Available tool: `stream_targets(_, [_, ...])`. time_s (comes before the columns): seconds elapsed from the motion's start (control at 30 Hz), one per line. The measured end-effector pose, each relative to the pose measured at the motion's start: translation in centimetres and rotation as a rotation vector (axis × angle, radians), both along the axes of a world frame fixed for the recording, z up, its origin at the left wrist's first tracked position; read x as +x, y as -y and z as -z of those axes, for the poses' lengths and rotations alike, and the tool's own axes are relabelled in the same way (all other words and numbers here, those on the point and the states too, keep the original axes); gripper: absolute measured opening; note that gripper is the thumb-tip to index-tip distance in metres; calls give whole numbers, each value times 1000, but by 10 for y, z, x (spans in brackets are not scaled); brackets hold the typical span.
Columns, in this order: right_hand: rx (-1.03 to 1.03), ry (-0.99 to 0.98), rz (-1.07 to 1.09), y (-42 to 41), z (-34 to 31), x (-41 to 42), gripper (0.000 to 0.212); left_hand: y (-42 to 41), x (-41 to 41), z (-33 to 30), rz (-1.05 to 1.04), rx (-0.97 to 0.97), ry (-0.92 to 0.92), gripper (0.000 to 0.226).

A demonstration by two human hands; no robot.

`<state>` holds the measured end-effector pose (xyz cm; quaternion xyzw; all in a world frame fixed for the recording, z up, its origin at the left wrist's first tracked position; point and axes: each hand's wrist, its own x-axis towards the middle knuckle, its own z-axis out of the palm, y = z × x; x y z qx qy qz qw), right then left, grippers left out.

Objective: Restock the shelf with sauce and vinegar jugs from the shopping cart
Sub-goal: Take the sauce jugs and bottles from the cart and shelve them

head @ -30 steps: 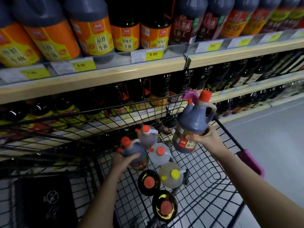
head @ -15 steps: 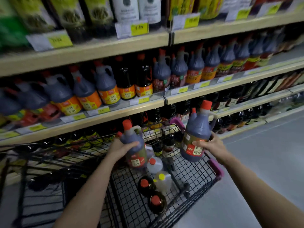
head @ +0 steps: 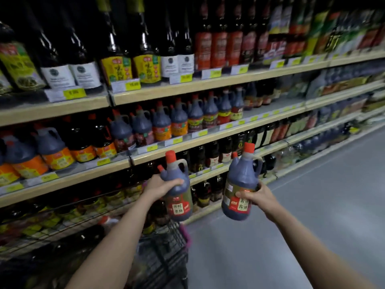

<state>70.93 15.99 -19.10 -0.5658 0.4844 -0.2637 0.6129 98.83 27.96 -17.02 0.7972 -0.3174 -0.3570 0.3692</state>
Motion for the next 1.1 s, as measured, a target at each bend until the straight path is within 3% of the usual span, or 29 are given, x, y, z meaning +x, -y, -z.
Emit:
stream_targets(0.23, [-58,-3,54,79,-21,-103,73,91,-96,-20,29,-67,-14,44])
stream_targets(0.4, [-122,-20,82,139,-28,-148,95,170,-140,-37,87,-66,61,49])
stream_targets(0.53, [-133,-17,75,201,-29,-167,79,242,-159,-42,132,-135,68,43])
stream_targets(0.73, [-156,3,54,296,-40,-176,95,345,-166,-50,122,-190,49,55])
stream_targets(0.9, [-149,16,-8,369,-49,-173,66,402,-159,-53,70,-188,55,66])
stream_targets(1.1, [-158,20,-104,453,-46,-163,67,438,-165,-44,-63,-189,93,37])
